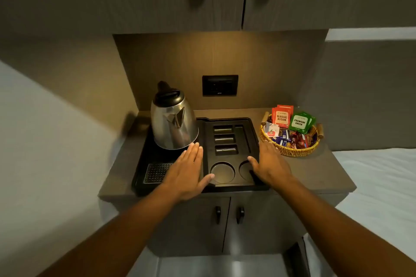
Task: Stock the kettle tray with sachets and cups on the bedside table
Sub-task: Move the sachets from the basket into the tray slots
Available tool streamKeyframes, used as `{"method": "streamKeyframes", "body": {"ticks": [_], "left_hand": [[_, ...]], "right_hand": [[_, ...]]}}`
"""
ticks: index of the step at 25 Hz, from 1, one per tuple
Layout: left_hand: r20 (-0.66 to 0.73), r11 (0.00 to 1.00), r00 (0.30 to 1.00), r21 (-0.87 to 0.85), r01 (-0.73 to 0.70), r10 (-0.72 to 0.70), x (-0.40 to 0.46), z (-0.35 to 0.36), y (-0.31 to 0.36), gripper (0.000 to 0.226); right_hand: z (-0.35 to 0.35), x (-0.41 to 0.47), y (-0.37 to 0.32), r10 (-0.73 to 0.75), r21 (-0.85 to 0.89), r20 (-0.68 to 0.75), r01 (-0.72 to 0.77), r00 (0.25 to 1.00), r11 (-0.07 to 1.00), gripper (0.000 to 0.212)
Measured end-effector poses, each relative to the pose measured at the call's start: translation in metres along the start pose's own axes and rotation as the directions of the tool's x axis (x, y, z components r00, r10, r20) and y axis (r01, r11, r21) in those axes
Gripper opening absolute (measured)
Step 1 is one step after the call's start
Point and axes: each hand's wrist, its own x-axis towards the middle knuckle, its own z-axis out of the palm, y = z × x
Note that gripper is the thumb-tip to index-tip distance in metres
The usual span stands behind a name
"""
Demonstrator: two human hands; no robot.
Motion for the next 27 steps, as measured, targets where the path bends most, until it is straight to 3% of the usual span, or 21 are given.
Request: {"method": "streamKeyframes", "body": {"ticks": [3, 7, 15, 21, 22, 24, 27], "left_hand": [[0.058, 0.995, 0.998, -0.098, -0.012, 0.018, 0.005, 0.023, -0.009, 0.092], [0.086, 0.989, 0.996, -0.146, -0.027, 0.040, 0.014, 0.035, -0.014, 0.094], [0.108, 0.992, 0.994, -0.126, 0.030, -0.017, 0.014, 0.038, -0.012, 0.096], [0.105, 0.992, 0.994, -0.116, 0.047, -0.035, 0.013, 0.036, -0.011, 0.095], [0.106, 0.991, 0.994, -0.123, 0.048, -0.035, 0.013, 0.034, -0.011, 0.095], [0.118, 0.990, 0.992, -0.129, 0.053, -0.038, 0.012, 0.031, -0.011, 0.095], [0.119, 0.989, 0.992, -0.137, 0.062, -0.046, 0.012, 0.031, -0.009, 0.094]], "right_hand": [[-0.009, 0.027, 0.021, 0.069, 0.042, -0.120, -0.065, 0.990, 0.997, 0.044], [-0.037, 0.084, 0.054, 0.176, 0.001, -0.178, -0.178, 0.968, 0.984, 0.044], [-0.031, 0.158, 0.075, 0.241, -0.044, 0.181, -0.237, 0.954, 0.971, 0.046], [-0.030, 0.167, 0.080, 0.217, 0.051, 0.277, -0.240, 0.936, 0.969, 0.007], [-0.037, 0.168, 0.079, 0.226, 0.080, 0.288, -0.258, 0.931, 0.963, 0.010], [-0.056, 0.170, 0.080, 0.224, 0.104, 0.245, -0.256, 0.943, 0.961, 0.018], [-0.077, 0.159, 0.064, 0.089, 0.147, 0.018, -0.091, 0.996, 0.985, 0.020]]}}
